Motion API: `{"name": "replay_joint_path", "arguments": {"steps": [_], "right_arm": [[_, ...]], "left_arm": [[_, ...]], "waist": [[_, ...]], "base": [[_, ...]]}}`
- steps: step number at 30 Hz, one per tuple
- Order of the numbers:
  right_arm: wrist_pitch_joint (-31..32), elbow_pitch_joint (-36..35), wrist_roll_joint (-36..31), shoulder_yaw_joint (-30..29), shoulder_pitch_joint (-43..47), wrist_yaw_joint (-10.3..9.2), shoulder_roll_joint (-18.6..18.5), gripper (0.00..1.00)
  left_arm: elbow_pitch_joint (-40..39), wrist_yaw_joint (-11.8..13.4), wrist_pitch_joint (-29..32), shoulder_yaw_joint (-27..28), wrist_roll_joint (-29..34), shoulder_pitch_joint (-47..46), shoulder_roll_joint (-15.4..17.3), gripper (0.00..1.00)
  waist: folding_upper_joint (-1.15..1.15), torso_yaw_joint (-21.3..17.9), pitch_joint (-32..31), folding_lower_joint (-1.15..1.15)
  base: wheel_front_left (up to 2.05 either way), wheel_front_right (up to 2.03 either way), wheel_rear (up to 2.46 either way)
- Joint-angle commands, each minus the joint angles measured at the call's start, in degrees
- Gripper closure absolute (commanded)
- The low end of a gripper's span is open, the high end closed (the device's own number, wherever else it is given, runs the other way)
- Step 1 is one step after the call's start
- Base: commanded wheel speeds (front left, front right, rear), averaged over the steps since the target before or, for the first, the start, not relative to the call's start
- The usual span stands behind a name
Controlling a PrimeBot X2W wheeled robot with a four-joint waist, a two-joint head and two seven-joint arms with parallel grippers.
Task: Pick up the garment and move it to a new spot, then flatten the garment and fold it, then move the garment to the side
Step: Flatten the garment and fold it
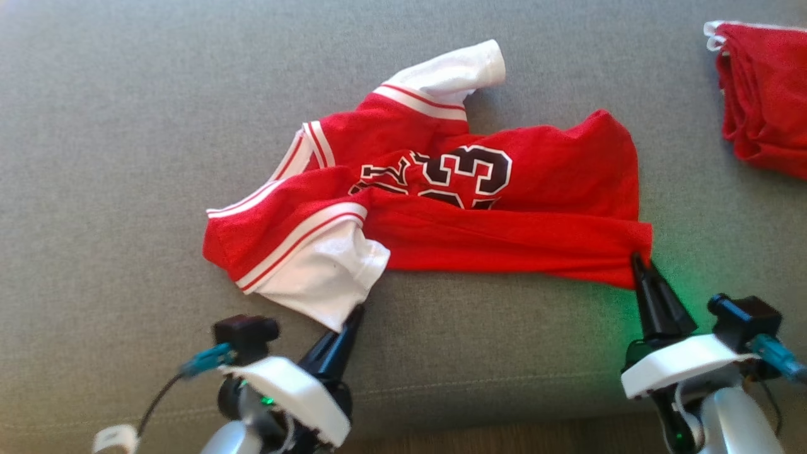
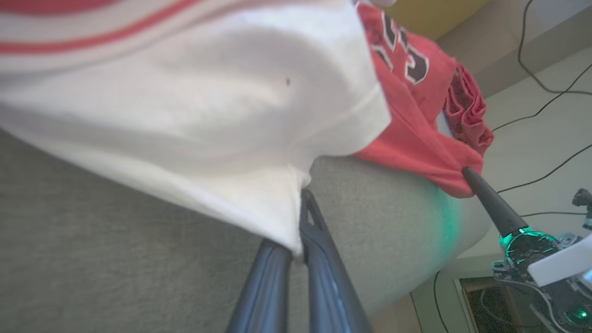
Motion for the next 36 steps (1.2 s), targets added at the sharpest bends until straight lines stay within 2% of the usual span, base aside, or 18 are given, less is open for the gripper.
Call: {"name": "replay_joint_path", "arguments": {"steps": [1, 6, 9, 14, 15, 18, 23, 29, 33, 36], "right_arm": [[-0.13, -2.32, -0.32, 0.71, -0.70, -0.02, -0.25, 1.00], [0.03, -5.49, 0.93, -0.34, -1.26, -0.02, -0.25, 1.00], [2.00, -8.81, 2.08, -0.53, -2.90, -0.02, -0.25, 1.00], [7.71, -16.77, 0.51, -1.41, -8.32, -0.02, -0.25, 1.00], [7.71, -16.77, 0.51, -1.41, -8.32, -0.02, -0.25, 1.00], [11.74, -20.55, -0.30, -2.01, -13.93, -0.02, -1.03, 1.00], [18.25, -20.81, 0.32, -1.00, -25.73, -0.02, -3.94, 1.00], [22.68, -11.21, 1.26, 1.59, -42.36, -0.02, -6.77, 1.00], [21.74, -1.99, 0.80, 2.82, -54.85, -0.02, -7.24, 1.00], [17.20, 7.57, -1.06, 2.28, -66.93, -0.02, -7.30, 1.00]], "left_arm": [[-3.66, -0.13, -0.43, 2.38, -1.05, 0.60, 1.29, 1.00], [-15.91, -0.21, 0.87, 8.19, -9.81, 3.25, 3.50, 1.00], [-22.79, 0.02, 2.92, 12.90, -15.90, 1.69, 5.15, 1.00], [-29.29, 3.00, 7.16, 19.47, -21.35, -8.03, 7.92, 1.00], [-29.29, 3.00, 7.16, 19.47, -21.35, -8.03, 7.92, 1.00], [-29.49, 4.60, 9.85, 21.78, -23.36, -16.65, 9.32, 1.00], [-23.14, 6.07, 13.55, 22.44, -23.60, -31.58, 11.32, 1.00], [-11.15, 4.60, 13.67, 21.30, -19.51, -50.22, 13.00, 1.00], [-1.92, 2.72, 9.19, 19.28, -12.82, -63.37, 13.66, 1.00], [9.05, 1.19, 0.27, 16.88, -5.51, -76.98, 12.71, 1.00]], "waist": [[0.00, 0.33, -1.14, 0.00], [0.00, 0.55, -3.45, 0.00], [0.00, 0.64, -4.79, 0.00], [0.00, 0.34, -6.81, 0.00], [0.00, 0.34, -6.81, 0.00], [0.00, -0.07, -7.17, 0.00], [0.00, -0.83, -6.09, 0.00], [0.00, -1.70, -1.17, 0.00], [0.00, -1.87, 4.25, 0.00], [0.00, -1.31, 9.52, 0.00]], "base": [[0.00, 0.00, 0.00], [0.00, 0.00, 0.00], [0.00, 0.00, 0.00], [0.00, 0.00, 0.00], [0.00, 0.00, 0.00], [0.00, 0.00, 0.00], [0.00, 0.00, 0.00], [0.00, 0.00, 0.00], [0.00, 0.00, 0.00], [0.00, 0.00, 0.00]]}}
